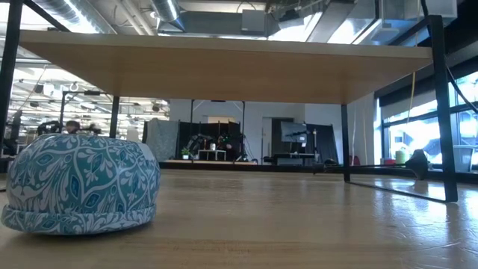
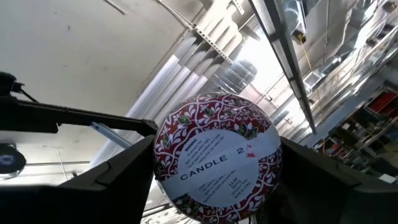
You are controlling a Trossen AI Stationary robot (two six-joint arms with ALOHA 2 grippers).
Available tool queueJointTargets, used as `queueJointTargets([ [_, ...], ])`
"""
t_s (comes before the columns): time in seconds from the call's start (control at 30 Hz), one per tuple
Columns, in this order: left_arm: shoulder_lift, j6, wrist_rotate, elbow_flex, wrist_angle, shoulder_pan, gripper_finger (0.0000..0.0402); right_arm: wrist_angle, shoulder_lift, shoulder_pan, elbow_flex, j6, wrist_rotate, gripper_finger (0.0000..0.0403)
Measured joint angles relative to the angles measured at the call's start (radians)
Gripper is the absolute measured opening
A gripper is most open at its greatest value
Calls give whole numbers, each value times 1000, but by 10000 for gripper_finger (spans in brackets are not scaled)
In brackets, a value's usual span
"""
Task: Pick & Place candle stick holders
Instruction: Put the red scented candle on the shelf
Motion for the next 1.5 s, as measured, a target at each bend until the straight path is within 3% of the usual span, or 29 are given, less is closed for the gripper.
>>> queueJointTargets([
  [0.37,-1,114,24,0,64,-1,274,3,0,-29,0,30,-34,307],
  [1.03,0,97,126,0,39,50,274,-85,0,-38,0,64,-90,307],
  [1.5,0,70,131,0,39,52,274,-106,0,-35,0,57,-90,307],
])
